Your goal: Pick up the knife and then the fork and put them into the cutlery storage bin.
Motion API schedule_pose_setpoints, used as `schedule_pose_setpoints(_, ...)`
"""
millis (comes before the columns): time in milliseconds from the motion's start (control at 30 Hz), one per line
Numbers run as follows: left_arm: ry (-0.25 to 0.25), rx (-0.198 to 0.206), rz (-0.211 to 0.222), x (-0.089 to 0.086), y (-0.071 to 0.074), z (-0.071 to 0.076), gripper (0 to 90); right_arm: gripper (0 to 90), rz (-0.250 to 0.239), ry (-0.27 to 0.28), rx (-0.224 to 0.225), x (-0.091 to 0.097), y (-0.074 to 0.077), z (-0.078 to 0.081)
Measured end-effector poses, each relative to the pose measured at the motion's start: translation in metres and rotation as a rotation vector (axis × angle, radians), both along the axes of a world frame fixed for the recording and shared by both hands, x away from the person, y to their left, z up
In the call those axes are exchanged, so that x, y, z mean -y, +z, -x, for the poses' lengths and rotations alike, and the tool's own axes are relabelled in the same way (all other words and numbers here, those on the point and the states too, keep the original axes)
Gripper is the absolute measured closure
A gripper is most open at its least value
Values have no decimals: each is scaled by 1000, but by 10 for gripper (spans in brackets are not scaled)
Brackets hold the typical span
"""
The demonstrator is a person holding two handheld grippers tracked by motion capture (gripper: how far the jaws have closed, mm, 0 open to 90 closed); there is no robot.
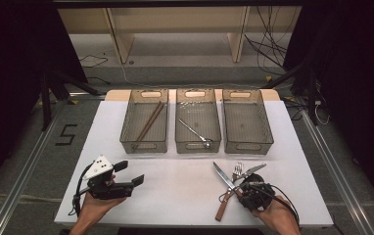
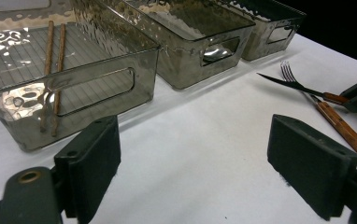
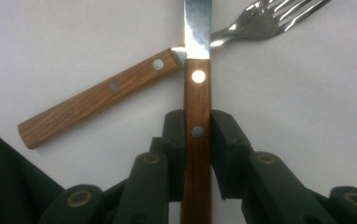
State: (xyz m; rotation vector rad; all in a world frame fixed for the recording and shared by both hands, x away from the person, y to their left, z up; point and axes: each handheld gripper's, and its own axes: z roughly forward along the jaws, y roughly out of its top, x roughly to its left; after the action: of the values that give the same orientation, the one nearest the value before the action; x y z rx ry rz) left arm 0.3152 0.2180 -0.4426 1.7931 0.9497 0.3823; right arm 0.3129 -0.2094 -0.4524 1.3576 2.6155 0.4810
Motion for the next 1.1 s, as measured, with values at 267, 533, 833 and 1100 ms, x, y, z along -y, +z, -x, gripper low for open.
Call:
schedule_pose_setpoints(267,8,-2,7,-1,0,0,170,769,-27,2,55,3,10,1)
schedule_pose_setpoints(533,11,3,12,-2,0,0,170,769,-46,7,115,5,24,-1)
schedule_pose_setpoints(833,19,11,31,-4,0,-1,166,769,-89,-7,154,14,40,-21)
schedule_pose_setpoints(1100,28,18,39,-6,0,-1,160,769,-122,-53,215,21,61,-47)
